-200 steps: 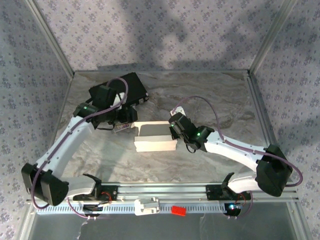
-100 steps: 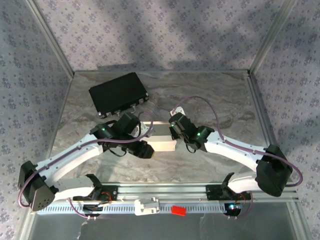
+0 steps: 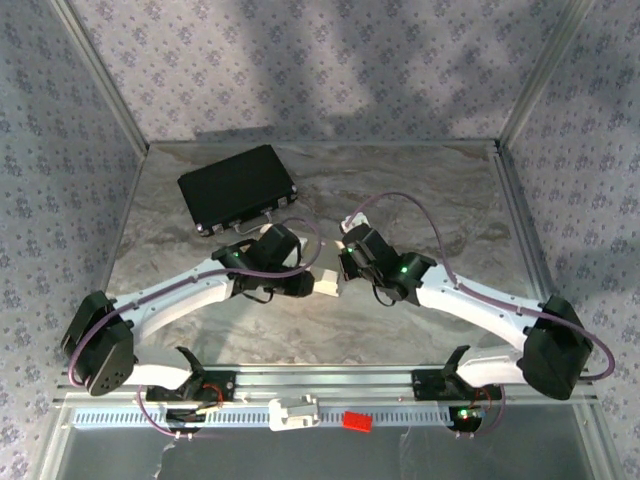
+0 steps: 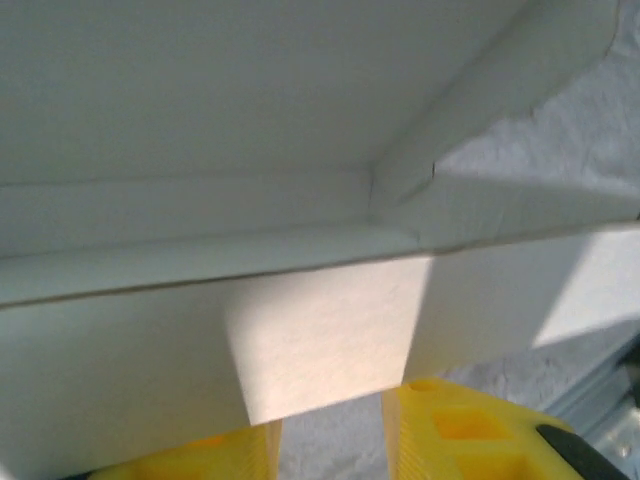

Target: Fold the paper box

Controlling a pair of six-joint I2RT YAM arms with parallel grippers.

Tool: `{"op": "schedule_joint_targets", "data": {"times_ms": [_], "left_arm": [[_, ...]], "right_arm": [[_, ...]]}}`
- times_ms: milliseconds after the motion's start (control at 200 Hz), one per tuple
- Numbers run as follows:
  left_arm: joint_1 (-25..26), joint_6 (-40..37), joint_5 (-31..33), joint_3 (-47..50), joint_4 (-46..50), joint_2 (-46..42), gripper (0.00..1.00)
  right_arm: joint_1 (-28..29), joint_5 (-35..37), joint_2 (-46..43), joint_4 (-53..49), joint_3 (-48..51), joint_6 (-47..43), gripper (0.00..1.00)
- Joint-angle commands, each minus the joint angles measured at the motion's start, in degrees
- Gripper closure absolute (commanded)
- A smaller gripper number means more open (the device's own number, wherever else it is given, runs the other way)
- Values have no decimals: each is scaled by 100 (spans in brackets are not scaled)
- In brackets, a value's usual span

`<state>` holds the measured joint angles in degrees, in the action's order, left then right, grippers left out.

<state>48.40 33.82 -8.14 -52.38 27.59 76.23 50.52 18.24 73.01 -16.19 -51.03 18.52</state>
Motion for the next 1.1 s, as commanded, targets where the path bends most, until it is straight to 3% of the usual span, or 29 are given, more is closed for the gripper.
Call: {"op": "schedule_joint_targets", "data": {"times_ms": [0, 115, 265, 385, 480, 505, 530, 545, 685, 1094], "left_arm": [[28, 350, 490, 32, -670, 28, 64], [24, 397, 355, -48, -966, 140, 58], [25, 387, 356, -375, -646, 270, 48], [18, 618, 451, -359, -631, 190, 42], [-19, 975, 744, -271, -731, 15, 32], [-47, 1070, 775, -228, -826, -35, 26], [-78, 1199, 811, -185, -906, -104, 5], [-99, 1274, 825, -154, -950, -138, 1], [-267, 2128, 835, -121, -1024, -200, 0], [-667, 3836, 982, -1607, 1068, 727, 0]], "right_arm": [[53, -156, -120, -115, 94, -51, 100], [53, -170, -39, -35, 146, -25, 100], [54, -196, 169, 9, -20, -50, 100], [66, -267, 247, 54, -74, -57, 100], [103, -244, 249, 37, -66, -52, 100], [107, -242, 241, 32, -57, -42, 100], [107, -240, 241, 29, -57, -43, 100], [107, -237, 240, 37, -57, -42, 100], [123, -250, 273, 63, -116, -42, 100], [333, -260, 586, 104, -428, -136, 100]]}}
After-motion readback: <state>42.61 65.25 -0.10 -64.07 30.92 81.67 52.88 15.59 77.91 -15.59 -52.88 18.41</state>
